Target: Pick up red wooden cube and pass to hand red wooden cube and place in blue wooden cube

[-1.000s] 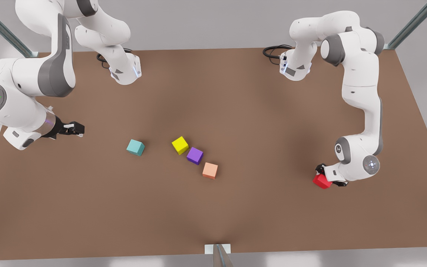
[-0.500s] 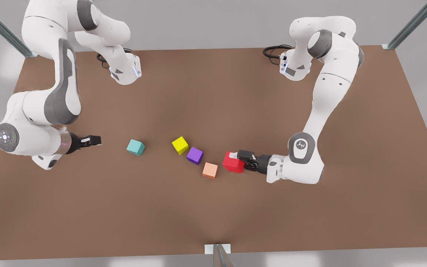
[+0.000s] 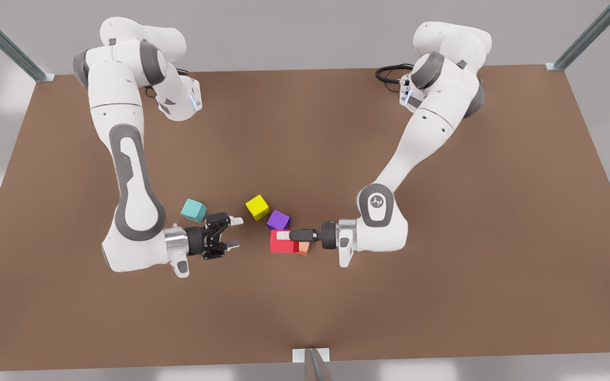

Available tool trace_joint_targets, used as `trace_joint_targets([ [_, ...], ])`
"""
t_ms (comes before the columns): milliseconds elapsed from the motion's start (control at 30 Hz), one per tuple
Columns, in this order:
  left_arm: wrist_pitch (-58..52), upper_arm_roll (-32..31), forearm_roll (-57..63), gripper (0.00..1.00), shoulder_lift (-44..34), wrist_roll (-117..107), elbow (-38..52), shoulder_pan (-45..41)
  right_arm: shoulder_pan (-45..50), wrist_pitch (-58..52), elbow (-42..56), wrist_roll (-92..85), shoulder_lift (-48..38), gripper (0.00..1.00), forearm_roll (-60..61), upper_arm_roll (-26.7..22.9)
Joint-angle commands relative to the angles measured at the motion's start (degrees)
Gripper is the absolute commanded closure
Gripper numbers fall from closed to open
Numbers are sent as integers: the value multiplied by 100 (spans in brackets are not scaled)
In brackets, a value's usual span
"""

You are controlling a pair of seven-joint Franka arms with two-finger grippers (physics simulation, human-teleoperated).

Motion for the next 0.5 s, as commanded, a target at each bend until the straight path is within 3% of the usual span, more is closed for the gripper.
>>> trace_joint_targets([
  [0, 449, -3, -73, 35, -3, -653, 12, -19, 0, 393, -29, -4908, -7, 0, 530, 7],
  [467, 598, 5, -64, 35, 49, 412, 82, -221, 61, 402, -29, -5365, 186, 0, 1601, 51],
])
